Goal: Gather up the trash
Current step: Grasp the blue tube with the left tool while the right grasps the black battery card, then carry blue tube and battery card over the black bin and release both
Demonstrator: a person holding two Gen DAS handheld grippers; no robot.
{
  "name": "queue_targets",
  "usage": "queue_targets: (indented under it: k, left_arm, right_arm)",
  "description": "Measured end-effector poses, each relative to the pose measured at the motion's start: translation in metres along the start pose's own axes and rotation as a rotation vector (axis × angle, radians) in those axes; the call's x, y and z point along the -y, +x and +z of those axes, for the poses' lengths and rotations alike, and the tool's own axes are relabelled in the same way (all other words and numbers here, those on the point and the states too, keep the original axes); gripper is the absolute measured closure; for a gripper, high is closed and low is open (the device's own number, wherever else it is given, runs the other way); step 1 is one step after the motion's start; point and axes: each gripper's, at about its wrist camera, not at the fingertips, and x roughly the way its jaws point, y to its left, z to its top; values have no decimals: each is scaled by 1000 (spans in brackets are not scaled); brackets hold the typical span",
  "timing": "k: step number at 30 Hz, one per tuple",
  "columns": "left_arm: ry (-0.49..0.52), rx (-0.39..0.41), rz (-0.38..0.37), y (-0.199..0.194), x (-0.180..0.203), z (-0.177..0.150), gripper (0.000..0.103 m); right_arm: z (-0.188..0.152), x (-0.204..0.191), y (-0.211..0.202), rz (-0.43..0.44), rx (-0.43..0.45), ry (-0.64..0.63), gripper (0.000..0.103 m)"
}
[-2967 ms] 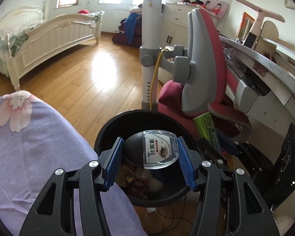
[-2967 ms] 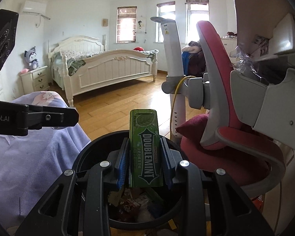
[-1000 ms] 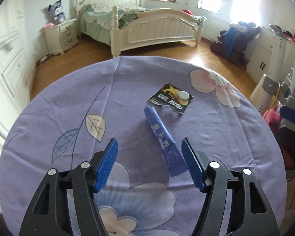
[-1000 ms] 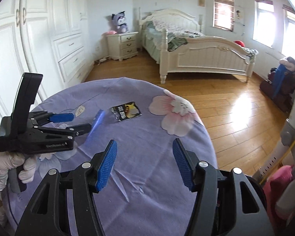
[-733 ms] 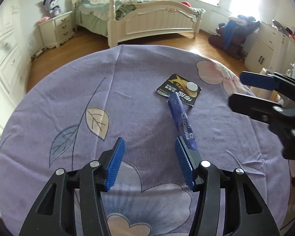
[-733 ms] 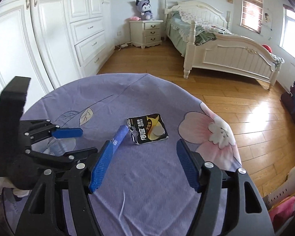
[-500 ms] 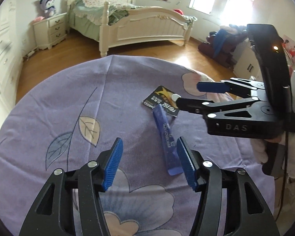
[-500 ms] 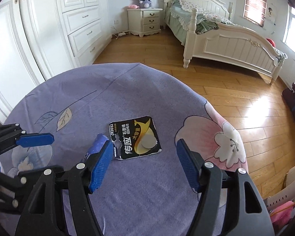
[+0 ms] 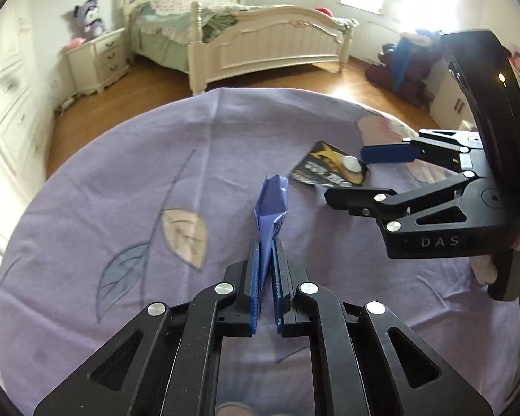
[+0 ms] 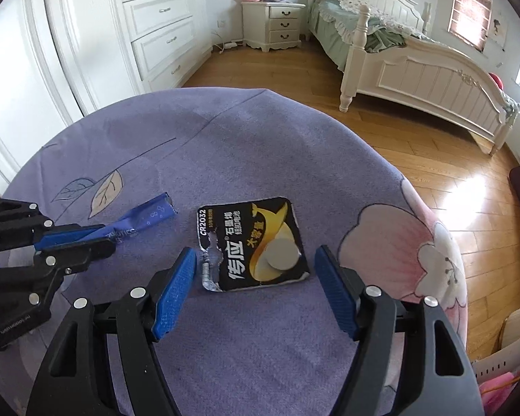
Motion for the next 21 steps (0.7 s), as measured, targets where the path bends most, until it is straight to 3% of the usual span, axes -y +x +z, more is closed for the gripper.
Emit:
queue_targets:
  k: [4, 13, 18, 21]
  left_arm:
    - [-39, 8, -14, -5, -12, -3, 96]
    - [-83, 64, -46, -26, -28, -17, 96]
    - [-111, 129, -58, -48, -25, -21, 96]
    - [-107, 183, -36, -65, -19, -18, 96]
  right_arm:
    - [1, -4, -1, -10, 13, 16, 54]
    - [-28, -13, -29, -7, 70, 100, 55]
    - [-50, -17, -73, 27, 215, 202, 55]
    - [-68, -15, -107, -4, 332, 269, 55]
